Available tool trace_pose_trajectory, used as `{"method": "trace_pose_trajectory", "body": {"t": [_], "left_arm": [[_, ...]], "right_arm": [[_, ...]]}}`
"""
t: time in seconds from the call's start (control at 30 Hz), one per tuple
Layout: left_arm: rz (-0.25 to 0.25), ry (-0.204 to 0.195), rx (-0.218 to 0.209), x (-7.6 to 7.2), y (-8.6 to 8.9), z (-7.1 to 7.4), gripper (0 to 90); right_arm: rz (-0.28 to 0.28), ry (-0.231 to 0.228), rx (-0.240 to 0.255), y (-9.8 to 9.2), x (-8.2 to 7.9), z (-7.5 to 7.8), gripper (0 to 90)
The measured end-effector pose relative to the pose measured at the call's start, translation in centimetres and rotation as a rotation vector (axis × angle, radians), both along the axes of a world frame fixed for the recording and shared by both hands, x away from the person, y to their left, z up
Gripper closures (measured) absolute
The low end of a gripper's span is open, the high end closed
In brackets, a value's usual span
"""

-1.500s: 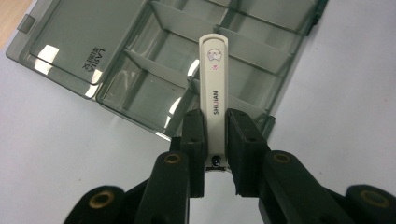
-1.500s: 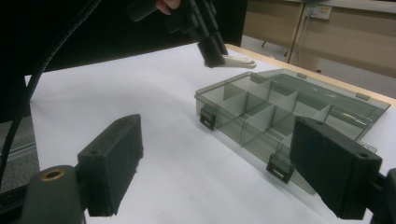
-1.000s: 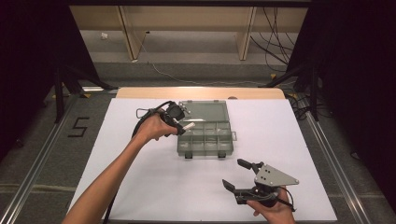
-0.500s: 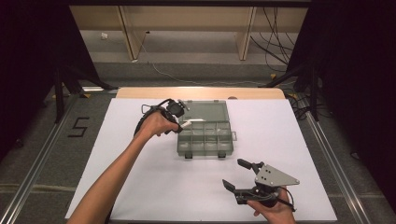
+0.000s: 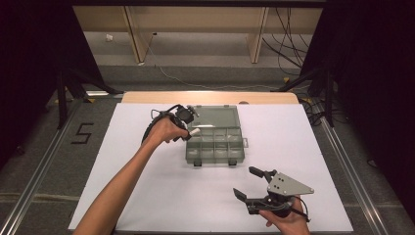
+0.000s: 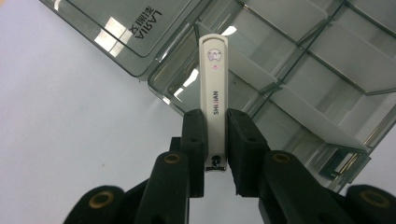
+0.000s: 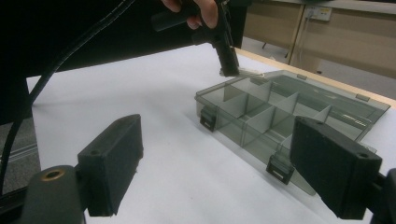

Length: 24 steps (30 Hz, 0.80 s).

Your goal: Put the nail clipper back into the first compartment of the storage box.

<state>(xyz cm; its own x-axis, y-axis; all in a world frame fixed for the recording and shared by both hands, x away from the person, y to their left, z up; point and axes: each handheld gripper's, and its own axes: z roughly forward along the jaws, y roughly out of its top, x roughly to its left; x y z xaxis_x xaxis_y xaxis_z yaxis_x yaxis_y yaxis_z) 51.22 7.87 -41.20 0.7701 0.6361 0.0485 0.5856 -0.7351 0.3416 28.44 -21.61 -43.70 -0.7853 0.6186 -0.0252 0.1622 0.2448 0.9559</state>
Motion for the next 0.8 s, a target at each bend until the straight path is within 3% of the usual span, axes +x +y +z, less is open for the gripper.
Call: {"method": "trace_pose_trajectory", "body": {"t": [0.1, 0.2, 0.33, 0.43, 0.53, 0.63, 0.7, 0.77, 0.8], "left_arm": [[0.008, 0.002, 0.004, 0.14, -0.03, -0.06, 77.1], [0.004, 0.008, 0.01, 0.23, -0.14, -0.03, 77.0], [0.004, 0.015, 0.016, 0.3, -0.53, -0.08, 77.0], [0.007, 0.02, 0.021, 0.37, -0.72, -0.22, 77.0], [0.025, 0.027, 0.013, 0.31, -0.86, -0.48, 77.0], [0.02, 0.037, 0.033, 0.51, -0.66, -0.38, 77.0], [0.034, 0.035, 0.025, 0.53, -0.65, -0.48, 77.0], [0.043, 0.033, 0.019, 0.55, -0.66, -0.55, 77.0], [0.039, 0.033, 0.025, 0.58, -0.65, -0.53, 77.0]], "right_arm": [[-0.004, -0.014, 0.005, 0.07, 0.06, -0.09, 18.4], [-0.002, 0.013, 0.008, 0.09, -0.09, -0.01, 18.4], [-0.002, -0.011, 0.004, 0.07, 0.05, -0.08, 18.4], [-0.001, 0.027, 0.008, 0.09, -0.16, 0.02, 18.4], [-0.005, -0.011, 0.01, 0.1, 0.03, -0.05, 18.4], [0.0, 0.009, 0.006, 0.02, -0.05, 0.05, 18.4], [-0.006, 0.004, 0.014, 0.12, -0.04, -0.01, 18.4], [0.001, 0.03, 0.008, 0.1, -0.18, 0.02, 18.4], [-0.001, -0.007, 0.004, 0.07, 0.04, -0.05, 18.4]]}}
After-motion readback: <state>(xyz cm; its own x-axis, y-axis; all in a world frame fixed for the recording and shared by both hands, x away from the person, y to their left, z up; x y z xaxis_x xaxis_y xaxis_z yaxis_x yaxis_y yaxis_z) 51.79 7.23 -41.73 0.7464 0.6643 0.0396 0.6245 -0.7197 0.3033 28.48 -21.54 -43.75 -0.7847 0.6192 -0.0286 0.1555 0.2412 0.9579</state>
